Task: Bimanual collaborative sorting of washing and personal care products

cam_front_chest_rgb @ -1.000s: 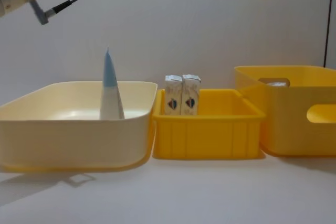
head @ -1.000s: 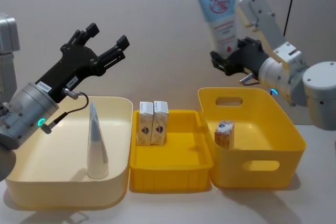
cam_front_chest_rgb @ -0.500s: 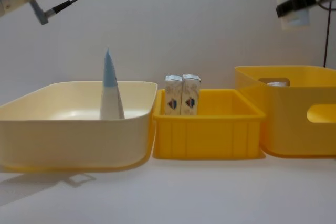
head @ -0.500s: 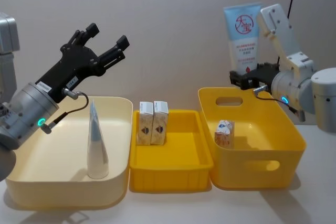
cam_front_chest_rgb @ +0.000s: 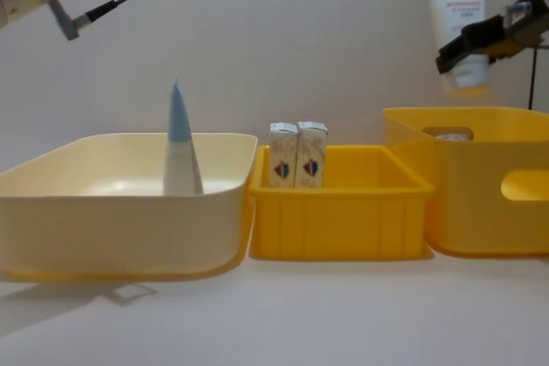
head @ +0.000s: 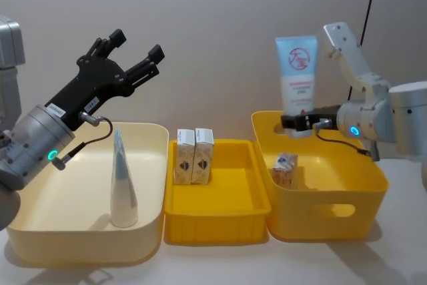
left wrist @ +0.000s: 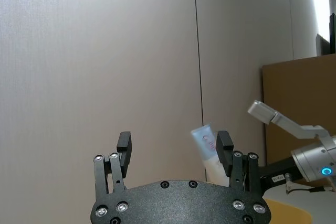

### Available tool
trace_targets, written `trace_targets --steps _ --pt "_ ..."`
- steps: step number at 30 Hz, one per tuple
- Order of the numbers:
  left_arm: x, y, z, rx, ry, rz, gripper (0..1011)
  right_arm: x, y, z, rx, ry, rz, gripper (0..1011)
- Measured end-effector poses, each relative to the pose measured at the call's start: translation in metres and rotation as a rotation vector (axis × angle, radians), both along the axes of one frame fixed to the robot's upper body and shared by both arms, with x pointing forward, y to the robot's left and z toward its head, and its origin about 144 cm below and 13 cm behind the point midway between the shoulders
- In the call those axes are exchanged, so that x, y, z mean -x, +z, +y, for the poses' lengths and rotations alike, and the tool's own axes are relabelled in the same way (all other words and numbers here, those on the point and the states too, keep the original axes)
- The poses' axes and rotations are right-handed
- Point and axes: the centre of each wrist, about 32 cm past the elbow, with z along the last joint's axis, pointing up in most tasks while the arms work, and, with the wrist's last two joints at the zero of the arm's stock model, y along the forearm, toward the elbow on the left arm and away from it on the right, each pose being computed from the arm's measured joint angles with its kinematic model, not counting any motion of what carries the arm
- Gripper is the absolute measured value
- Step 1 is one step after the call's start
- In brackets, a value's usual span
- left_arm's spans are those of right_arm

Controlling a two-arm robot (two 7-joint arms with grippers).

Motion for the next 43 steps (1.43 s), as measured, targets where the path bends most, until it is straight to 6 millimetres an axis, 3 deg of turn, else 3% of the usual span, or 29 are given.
trace_targets --steps 13,43 --pt "0.000 0.000 0.000 0.000 0.000 0.000 1000 -0.023 -0.002 0.003 -0.064 0.062 0.163 999" --pt "0.000 0.000 0.000 0.000 0.000 0.000 1000 -0.035 -0.003 0.005 -0.106 0.096 0.256 1001"
